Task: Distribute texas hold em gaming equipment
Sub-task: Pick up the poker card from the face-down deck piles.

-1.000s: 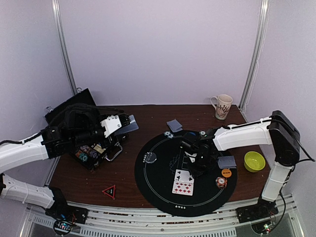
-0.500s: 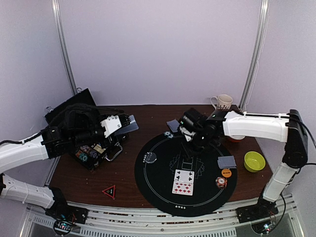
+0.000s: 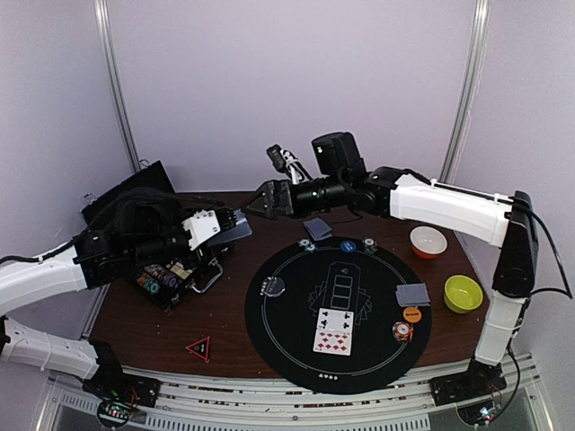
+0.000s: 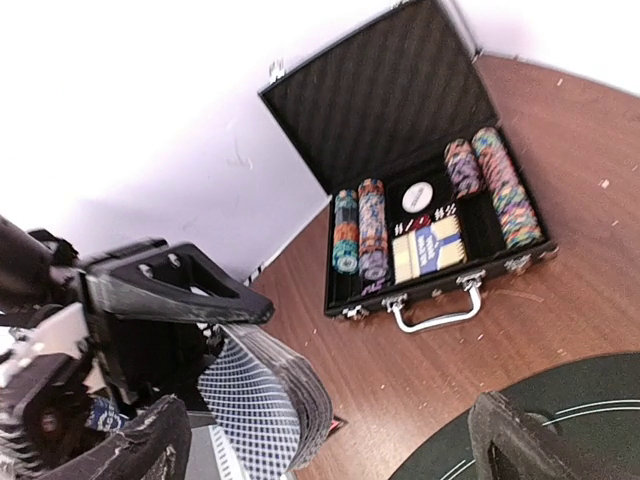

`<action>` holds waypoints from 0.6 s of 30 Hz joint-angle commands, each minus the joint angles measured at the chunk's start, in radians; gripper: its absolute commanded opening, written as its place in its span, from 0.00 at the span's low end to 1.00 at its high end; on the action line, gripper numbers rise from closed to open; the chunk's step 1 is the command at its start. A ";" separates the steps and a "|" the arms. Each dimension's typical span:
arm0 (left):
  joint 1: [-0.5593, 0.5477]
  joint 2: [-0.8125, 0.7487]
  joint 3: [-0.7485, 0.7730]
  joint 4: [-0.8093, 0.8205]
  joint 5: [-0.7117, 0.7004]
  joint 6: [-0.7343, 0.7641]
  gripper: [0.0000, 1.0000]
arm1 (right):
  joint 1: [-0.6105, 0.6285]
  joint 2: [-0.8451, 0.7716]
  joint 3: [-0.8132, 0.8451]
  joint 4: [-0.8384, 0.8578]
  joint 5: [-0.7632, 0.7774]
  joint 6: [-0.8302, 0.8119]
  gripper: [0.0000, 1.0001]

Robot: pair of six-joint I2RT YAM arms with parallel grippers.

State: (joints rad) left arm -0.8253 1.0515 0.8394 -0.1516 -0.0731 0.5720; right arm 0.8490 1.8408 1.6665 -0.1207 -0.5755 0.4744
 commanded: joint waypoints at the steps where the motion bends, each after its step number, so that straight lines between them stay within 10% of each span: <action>1: 0.002 -0.007 0.016 0.050 0.015 0.014 0.54 | 0.022 0.045 0.074 -0.027 -0.054 -0.022 0.99; 18: 0.001 0.004 0.025 0.057 0.007 0.014 0.53 | 0.026 0.111 0.203 -0.273 0.103 -0.158 0.59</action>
State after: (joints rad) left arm -0.8253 1.0546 0.8398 -0.1516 -0.0681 0.5785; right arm 0.8837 1.9762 1.8469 -0.3260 -0.5308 0.3584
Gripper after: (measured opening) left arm 0.535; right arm 0.625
